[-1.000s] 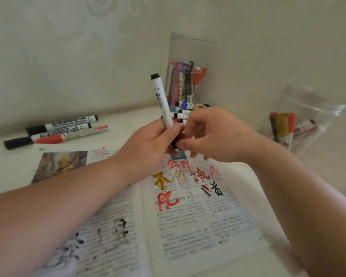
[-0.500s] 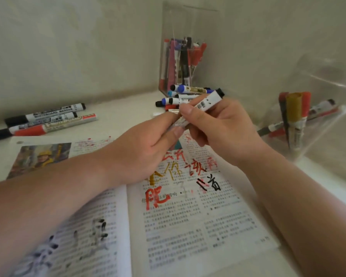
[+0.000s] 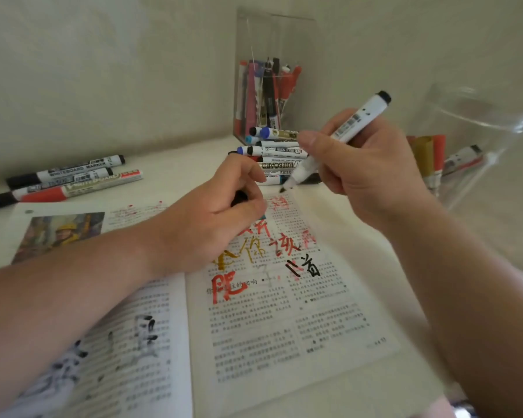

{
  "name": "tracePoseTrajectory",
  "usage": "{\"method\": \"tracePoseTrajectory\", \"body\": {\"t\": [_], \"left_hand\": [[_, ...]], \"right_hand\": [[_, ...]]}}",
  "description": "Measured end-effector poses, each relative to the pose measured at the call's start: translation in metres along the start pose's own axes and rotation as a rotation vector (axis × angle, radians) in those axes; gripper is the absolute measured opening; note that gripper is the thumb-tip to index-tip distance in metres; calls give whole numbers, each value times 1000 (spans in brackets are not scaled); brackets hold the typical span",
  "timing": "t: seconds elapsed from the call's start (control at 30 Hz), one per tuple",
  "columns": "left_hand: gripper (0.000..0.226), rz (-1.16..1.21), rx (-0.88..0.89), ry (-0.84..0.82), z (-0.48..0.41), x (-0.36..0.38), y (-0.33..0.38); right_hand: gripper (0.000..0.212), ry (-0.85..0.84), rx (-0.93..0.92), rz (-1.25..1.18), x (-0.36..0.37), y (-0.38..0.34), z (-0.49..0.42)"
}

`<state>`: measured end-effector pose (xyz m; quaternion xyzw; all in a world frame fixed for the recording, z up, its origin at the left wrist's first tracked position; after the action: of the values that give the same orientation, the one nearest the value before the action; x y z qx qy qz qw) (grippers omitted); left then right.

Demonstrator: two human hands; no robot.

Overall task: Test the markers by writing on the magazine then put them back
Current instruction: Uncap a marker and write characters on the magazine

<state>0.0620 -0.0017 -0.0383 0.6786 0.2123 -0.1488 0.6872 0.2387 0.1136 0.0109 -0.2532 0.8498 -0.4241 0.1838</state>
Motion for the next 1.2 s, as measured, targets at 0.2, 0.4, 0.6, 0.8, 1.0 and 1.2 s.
{"method": "tracePoseTrajectory", "body": {"t": [0.2, 0.4, 0.6, 0.8, 1.0, 1.2], "left_hand": [[48, -177, 23, 40, -1, 5, -1], [48, 399, -211, -3, -11, -3, 2], [43, 387, -226, -43, -11, 0, 3], [37, 278, -216, -19, -11, 0, 1], [36, 220, -241, -11, -11, -1, 1], [32, 204, -269, -4, -11, -2, 1]], "right_hand": [[12, -236, 334, -5, -36, 9, 29], [24, -195, 365, -84, -47, 21, 55], [11, -180, 246, 200, -46, 22, 57], [18, -186, 257, 106, -45, 25, 57], [13, -222, 256, 211, -43, 21, 58], [11, -222, 275, 163, -44, 20, 58]]}}
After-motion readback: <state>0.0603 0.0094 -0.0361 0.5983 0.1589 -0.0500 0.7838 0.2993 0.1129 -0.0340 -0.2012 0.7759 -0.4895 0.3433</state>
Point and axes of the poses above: each hand's wrist, its own z-axis away from the middle knuckle, its own x-axis out of the palm, y = z × x, the point moved 1 cm from there along -z, towards the middle knuckle, and after that the axes turned 14 degrees about -x, right-handed, at the moved point
